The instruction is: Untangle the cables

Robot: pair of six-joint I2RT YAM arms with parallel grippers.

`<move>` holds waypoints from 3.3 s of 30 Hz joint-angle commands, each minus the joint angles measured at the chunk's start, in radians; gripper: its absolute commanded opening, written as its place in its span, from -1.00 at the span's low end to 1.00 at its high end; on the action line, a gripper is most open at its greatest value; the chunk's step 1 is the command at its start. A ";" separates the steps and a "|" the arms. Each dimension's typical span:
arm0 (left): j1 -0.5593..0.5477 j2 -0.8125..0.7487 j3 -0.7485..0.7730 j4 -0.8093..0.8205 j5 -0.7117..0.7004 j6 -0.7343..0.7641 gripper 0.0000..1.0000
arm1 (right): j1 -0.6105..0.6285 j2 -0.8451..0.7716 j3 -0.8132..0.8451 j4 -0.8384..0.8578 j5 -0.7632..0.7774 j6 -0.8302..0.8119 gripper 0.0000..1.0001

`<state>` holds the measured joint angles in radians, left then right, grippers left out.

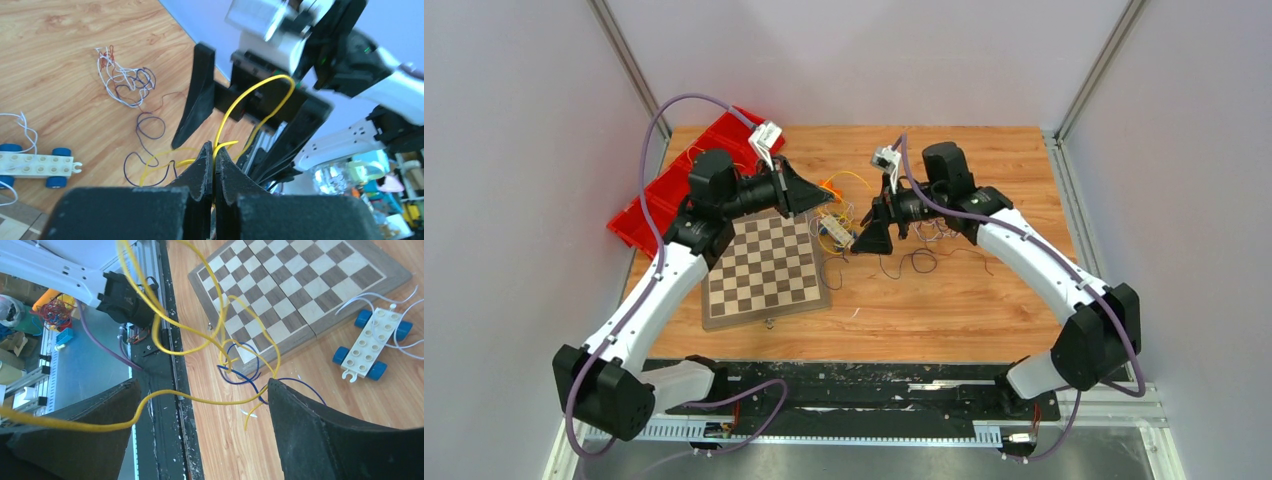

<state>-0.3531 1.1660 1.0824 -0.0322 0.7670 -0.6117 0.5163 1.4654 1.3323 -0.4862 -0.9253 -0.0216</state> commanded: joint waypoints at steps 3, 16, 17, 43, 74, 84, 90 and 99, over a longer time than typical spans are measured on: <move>0.029 0.016 0.038 0.171 0.008 -0.224 -1.00 | 0.042 0.023 -0.106 0.280 0.082 0.080 0.92; 0.127 0.009 0.057 0.257 0.028 -0.375 -1.00 | 0.095 0.111 -0.249 0.421 0.266 -0.007 -0.74; 0.146 0.007 0.076 0.257 0.029 -0.373 -1.00 | 0.092 0.104 -0.274 0.409 0.264 -0.025 -0.81; 0.484 0.149 0.596 -0.014 0.029 -0.148 -1.00 | -0.086 0.179 -0.394 0.103 0.519 -0.369 -1.00; 0.690 0.661 0.711 -0.270 0.044 0.674 -1.00 | -0.086 0.211 -0.220 -0.073 0.377 -0.299 -1.00; 0.724 0.817 0.814 -0.293 -0.036 0.828 -1.00 | -0.086 0.263 -0.177 -0.103 0.372 -0.298 -0.99; 0.727 0.852 0.808 -0.191 -0.218 0.877 -1.00 | -0.086 0.285 -0.154 -0.119 0.365 -0.293 -0.99; 0.726 0.874 0.830 -0.061 -0.473 0.913 -1.00 | -0.087 0.303 -0.126 -0.139 0.358 -0.291 -0.98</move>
<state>0.3687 2.0426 1.8549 -0.2165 0.4427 0.2504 0.4271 1.7607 1.1645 -0.6163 -0.5365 -0.3218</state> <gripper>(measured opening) 0.009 0.011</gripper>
